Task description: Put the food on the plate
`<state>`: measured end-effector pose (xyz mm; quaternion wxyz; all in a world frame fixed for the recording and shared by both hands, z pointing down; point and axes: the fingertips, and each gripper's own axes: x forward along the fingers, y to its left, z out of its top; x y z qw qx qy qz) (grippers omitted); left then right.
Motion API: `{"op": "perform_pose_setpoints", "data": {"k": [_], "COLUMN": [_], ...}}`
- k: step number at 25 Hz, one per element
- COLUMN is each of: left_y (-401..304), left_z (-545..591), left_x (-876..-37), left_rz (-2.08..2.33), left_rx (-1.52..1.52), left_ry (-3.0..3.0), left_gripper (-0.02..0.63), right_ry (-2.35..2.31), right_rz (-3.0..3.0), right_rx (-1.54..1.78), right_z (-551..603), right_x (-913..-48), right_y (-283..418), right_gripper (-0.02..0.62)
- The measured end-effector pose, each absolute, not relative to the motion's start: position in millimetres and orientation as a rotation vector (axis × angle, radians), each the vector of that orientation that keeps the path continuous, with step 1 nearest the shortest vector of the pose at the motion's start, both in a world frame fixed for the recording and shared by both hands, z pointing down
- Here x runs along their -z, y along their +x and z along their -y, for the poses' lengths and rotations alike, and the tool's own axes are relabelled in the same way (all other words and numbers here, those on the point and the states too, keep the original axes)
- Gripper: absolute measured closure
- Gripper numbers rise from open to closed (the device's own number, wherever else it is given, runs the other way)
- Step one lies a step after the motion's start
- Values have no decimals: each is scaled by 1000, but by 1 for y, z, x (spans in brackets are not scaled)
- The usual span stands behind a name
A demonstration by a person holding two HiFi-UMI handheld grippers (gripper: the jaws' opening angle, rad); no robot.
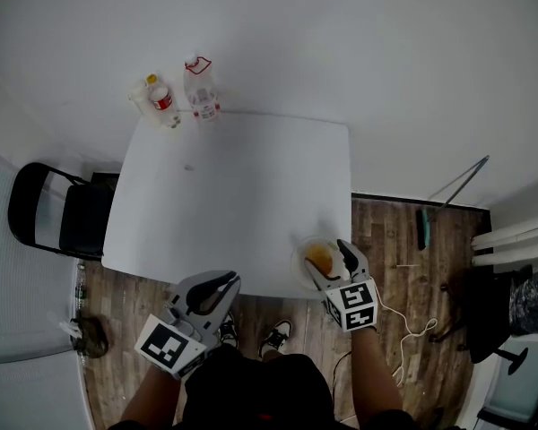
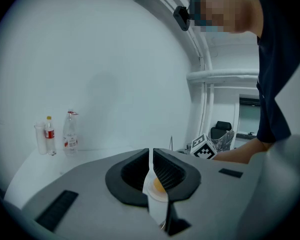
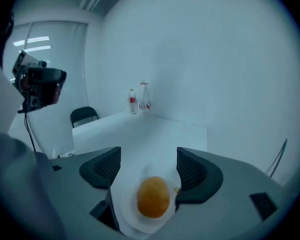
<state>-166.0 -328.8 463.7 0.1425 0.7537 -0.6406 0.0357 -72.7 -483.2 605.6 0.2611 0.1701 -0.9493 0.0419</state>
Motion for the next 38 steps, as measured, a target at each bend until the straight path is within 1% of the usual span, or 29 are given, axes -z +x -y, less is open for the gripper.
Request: {"op": "perform_pose_setpoints", "data": {"k": [1,2,4,6,7,9,12,16,20,24,31,38], "left_y": [-165,-163,-161,-159,-158,-157,-155,-151,-141,-143,-143,-143], "left_z": [331,333,336,337,337,338,337,333,326,321,311,304], "left_x": [-458,-451,-438,-427,-422,-409,-389,-360,-336,-328,-310,-315], "left_rz": [1843,1837,1823,1806,1798,1784,1764,1735,1694,1677,1677,1655], "left_rx": [-96,-89,-70,-54,-49,-35,-7,31,55,54,118,48], "left_ry": [2199,2226,2276,2306,2322,2368,2442,2556,2656,2675,2738,2733], "left_gripper": [563,563,563,563,563,563,563,563,563,563,563,563], "right_ry": [480,514,619,737,787,857,914,1014,1071,1109,1080,1060], "right_rz": [2604,2637,2695,2742,2759,2775,2783,2833,2885,2905,2895,2913], "right_rx": [-99,-75,-13,27,36,47,66,169,234,259,215,287], "right_z": [481,480,479,478,477,471,454,431,405,391,374,367], "right_x": [-588,-570,-535,-503,-490,-468,-438,-394,-356,-331,-322,-323], "right_y": [-71,-67,-57,-44,-38,-28,-19,-8,2,8,5,1], "right_gripper": [234,270,371,412,452,508,551,569,574,574,574,574]}}
